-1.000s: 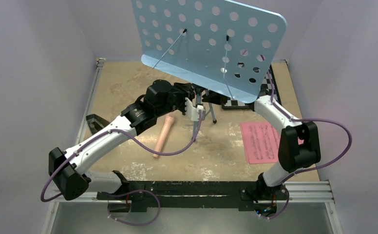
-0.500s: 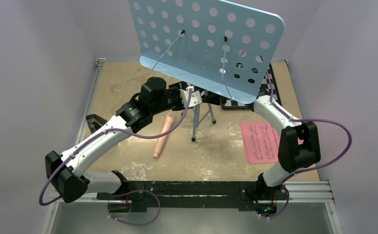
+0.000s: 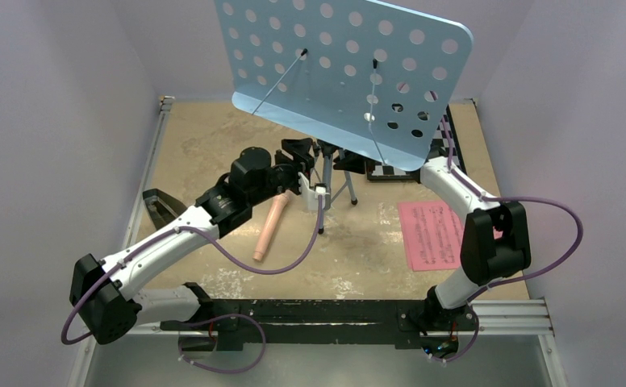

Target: Pack up the instrument practice props

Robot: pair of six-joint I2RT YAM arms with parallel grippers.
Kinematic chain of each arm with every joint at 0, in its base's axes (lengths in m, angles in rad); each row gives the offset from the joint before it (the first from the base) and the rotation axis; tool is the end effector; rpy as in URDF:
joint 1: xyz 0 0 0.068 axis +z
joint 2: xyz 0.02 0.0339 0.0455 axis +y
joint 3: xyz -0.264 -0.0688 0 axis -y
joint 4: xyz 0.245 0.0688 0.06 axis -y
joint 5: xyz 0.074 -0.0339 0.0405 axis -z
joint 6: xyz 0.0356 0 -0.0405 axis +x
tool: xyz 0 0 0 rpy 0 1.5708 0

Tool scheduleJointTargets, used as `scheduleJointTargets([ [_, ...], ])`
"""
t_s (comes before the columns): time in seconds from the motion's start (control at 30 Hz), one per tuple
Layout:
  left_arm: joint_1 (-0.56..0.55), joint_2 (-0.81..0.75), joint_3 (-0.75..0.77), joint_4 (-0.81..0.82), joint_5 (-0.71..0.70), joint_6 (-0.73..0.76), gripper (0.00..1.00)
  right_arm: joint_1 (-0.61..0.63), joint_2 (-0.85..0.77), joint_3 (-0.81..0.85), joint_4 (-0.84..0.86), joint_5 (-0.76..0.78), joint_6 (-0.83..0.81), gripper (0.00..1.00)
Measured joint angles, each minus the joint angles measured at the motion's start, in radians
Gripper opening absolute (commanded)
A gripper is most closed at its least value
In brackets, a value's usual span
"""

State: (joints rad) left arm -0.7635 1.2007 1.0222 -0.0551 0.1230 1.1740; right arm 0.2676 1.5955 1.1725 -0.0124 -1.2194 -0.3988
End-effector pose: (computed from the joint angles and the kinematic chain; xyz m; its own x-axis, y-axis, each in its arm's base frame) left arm 0.2012 -0.1986 0.3499 0.6478 0.6470 -0.4022 0.4528 0.0976 0.8863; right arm 0.3314 0.1255 0.2952 -0.0207 -0.1443 -0.9893 -0.9984 0.0552 0.0128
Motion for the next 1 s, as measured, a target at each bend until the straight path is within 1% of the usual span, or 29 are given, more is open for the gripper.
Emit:
scheduleJointTargets([
  [0.07,-0.003,0.000,-0.024,0.059,0.000,0.084,0.57,0.000,0.000,0.002,-0.006,0.002,-0.003,0.00],
  [0.13,-0.009,0.000,-0.039,0.101,0.001,0.146,0.51,0.000,0.000,0.002,-0.007,0.002,-0.005,0.00],
  [0.2,-0.011,0.002,-0.039,0.116,0.003,0.182,0.42,0.001,0.000,0.003,-0.010,0.002,-0.006,0.00],
  [0.3,-0.012,0.003,-0.037,0.121,0.004,0.209,0.26,0.001,0.000,0.004,-0.011,0.003,-0.007,0.00],
  [0.37,-0.012,0.009,-0.031,0.111,0.002,0.201,0.18,0.001,0.000,0.004,-0.014,0.004,-0.010,0.00],
  [0.43,-0.012,0.018,-0.015,0.091,-0.002,0.174,0.14,0.001,0.000,0.006,-0.018,0.005,-0.012,0.00],
  [0.53,-0.012,0.024,0.028,0.029,-0.008,0.096,0.07,0.001,0.000,0.007,-0.022,0.006,-0.016,0.00],
  [0.6,-0.012,0.030,0.063,-0.022,-0.011,0.019,0.03,0.002,0.000,0.008,-0.025,0.005,-0.019,0.00],
  [0.7,-0.009,0.035,0.109,-0.089,-0.006,-0.137,0.03,0.007,0.000,0.011,-0.032,0.005,-0.022,0.00],
  [0.8,0.015,0.045,0.171,-0.178,0.049,-0.315,0.07,0.013,0.000,0.014,-0.035,0.001,-0.025,0.00],
  [0.9,0.052,0.048,0.208,-0.233,0.135,-0.510,0.20,0.018,0.000,0.017,-0.041,-0.006,-0.029,0.00],
  [0.97,0.067,0.048,0.211,-0.239,0.162,-0.605,0.28,0.021,0.000,0.017,-0.044,-0.008,-0.030,0.00],
  [1.0,0.074,0.048,0.212,-0.237,0.177,-0.658,0.34,0.021,0.000,0.017,-0.050,-0.014,-0.029,0.00],
])
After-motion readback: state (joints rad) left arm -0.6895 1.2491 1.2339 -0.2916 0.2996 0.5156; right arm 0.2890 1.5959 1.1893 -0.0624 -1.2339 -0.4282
